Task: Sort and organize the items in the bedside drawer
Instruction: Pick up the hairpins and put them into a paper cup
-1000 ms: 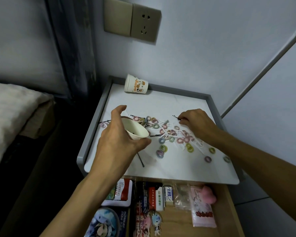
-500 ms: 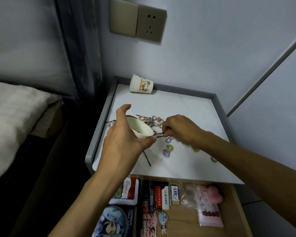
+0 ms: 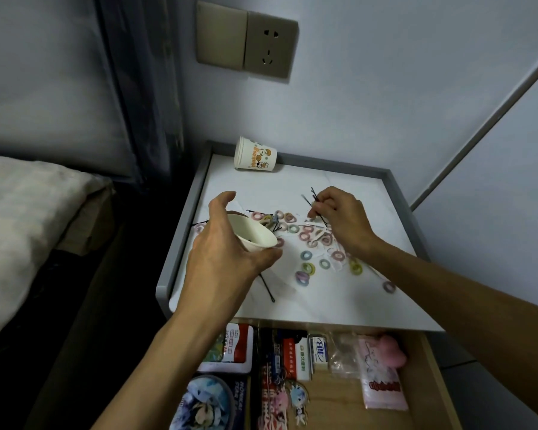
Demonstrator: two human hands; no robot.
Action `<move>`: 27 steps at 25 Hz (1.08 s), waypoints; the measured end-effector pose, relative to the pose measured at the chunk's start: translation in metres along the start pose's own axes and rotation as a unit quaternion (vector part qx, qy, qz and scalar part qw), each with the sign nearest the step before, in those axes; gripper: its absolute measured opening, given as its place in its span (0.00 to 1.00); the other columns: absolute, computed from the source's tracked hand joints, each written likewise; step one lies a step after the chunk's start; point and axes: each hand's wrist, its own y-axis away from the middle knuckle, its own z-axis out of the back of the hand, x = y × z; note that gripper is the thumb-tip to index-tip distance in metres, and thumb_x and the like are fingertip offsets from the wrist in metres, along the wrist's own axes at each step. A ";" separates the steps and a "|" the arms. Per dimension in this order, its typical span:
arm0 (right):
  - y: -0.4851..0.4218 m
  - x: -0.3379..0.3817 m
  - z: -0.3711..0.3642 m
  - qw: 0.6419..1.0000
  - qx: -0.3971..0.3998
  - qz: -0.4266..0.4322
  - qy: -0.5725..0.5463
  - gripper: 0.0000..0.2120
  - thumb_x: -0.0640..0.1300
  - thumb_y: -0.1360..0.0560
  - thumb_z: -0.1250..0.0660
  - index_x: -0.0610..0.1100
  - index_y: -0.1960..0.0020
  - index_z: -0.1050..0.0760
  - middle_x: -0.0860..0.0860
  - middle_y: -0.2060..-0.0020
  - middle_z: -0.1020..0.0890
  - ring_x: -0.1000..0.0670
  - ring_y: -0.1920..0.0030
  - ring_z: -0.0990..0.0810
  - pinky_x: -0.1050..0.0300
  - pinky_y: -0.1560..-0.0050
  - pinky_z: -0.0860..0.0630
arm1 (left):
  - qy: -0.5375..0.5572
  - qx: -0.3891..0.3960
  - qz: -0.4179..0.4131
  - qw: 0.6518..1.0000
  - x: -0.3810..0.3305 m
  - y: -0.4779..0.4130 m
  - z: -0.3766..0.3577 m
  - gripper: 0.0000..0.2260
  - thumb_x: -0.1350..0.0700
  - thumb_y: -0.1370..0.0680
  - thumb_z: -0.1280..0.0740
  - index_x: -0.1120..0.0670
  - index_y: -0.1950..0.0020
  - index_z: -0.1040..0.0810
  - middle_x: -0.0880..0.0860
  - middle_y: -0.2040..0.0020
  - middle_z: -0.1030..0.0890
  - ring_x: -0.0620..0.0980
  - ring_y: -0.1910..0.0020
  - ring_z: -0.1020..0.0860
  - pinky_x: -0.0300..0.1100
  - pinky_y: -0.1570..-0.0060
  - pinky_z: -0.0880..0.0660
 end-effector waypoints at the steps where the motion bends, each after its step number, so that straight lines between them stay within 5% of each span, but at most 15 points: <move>1: 0.001 -0.001 0.001 1.000 -0.013 -0.016 -0.021 0.03 0.40 0.21 0.35 0.42 0.51 0.22 0.52 0.62 0.15 0.60 0.62 0.17 0.70 0.60 0.24 | -0.002 0.000 -0.002 1.000 0.000 0.000 0.000 0.44 0.48 0.34 0.20 0.43 0.26 0.42 0.54 0.42 0.22 0.53 0.44 0.24 0.39 0.53 0.30; 6: 0.002 0.000 0.011 0.998 -0.009 -0.030 -0.050 0.08 0.40 0.22 0.32 0.41 0.45 0.17 0.51 0.60 0.15 0.57 0.61 0.16 0.64 0.54 0.20 | -0.011 0.009 -0.010 1.000 0.000 0.000 -0.003 0.43 0.50 0.34 0.20 0.44 0.26 0.42 0.50 0.39 0.25 0.51 0.42 0.26 0.39 0.50 0.31; 8: 0.006 0.012 0.020 0.999 0.017 0.028 -0.024 0.07 0.40 0.23 0.32 0.45 0.48 0.16 0.51 0.60 0.15 0.55 0.62 0.17 0.57 0.54 0.19 | -0.017 0.014 -0.013 1.000 0.000 0.000 -0.004 0.44 0.50 0.34 0.20 0.43 0.26 0.43 0.48 0.42 0.26 0.49 0.44 0.27 0.38 0.51 0.32; 10: 0.012 0.038 0.030 0.987 0.090 0.128 0.032 0.08 0.40 0.23 0.31 0.47 0.47 0.16 0.55 0.59 0.15 0.58 0.62 0.19 0.62 0.56 0.22 | -0.031 0.020 -0.020 0.999 -0.001 0.000 -0.004 0.44 0.50 0.35 0.20 0.43 0.26 0.43 0.44 0.44 0.28 0.46 0.45 0.28 0.37 0.50 0.32; 13: 0.025 0.084 0.031 0.920 0.225 0.281 0.156 0.08 0.42 0.25 0.29 0.47 0.47 0.15 0.56 0.56 0.15 0.61 0.58 0.19 0.72 0.55 0.28 | -0.043 0.030 -0.039 0.998 0.000 0.000 -0.007 0.46 0.51 0.36 0.19 0.43 0.26 0.43 0.42 0.46 0.26 0.44 0.47 0.27 0.35 0.55 0.30; 16: 0.038 0.106 0.016 0.854 0.291 0.364 0.230 0.08 0.42 0.25 0.29 0.47 0.47 0.15 0.54 0.57 0.16 0.59 0.58 0.20 0.68 0.54 0.27 | -0.046 0.041 -0.065 0.996 -0.001 0.004 -0.008 0.46 0.53 0.35 0.19 0.43 0.26 0.44 0.38 0.49 0.26 0.41 0.51 0.25 0.28 0.58 0.30; 19: 0.045 0.109 0.010 0.875 0.305 0.323 0.192 0.09 0.39 0.26 0.28 0.45 0.47 0.16 0.55 0.56 0.17 0.60 0.59 0.21 0.70 0.54 0.27 | -0.039 0.050 -0.086 0.994 -0.001 0.007 -0.006 0.46 0.55 0.34 0.20 0.44 0.25 0.44 0.36 0.51 0.25 0.37 0.52 0.23 0.27 0.54 0.26; 24: 0.062 0.099 0.007 0.972 0.159 0.163 0.049 0.11 0.40 0.27 0.27 0.46 0.44 0.17 0.54 0.55 0.17 0.58 0.57 0.19 0.70 0.58 0.25 | -0.051 0.017 -0.085 0.995 -0.001 0.008 0.006 0.46 0.53 0.36 0.18 0.45 0.26 0.42 0.37 0.48 0.27 0.39 0.52 0.26 0.22 0.58 0.31; 27: 0.066 0.095 0.001 0.979 0.196 0.058 0.015 0.10 0.43 0.26 0.27 0.45 0.45 0.18 0.54 0.61 0.16 0.58 0.65 0.19 0.66 0.62 0.25 | -0.055 0.014 -0.091 0.994 0.000 0.007 0.010 0.46 0.51 0.37 0.18 0.45 0.26 0.42 0.36 0.48 0.28 0.40 0.49 0.27 0.23 0.57 0.31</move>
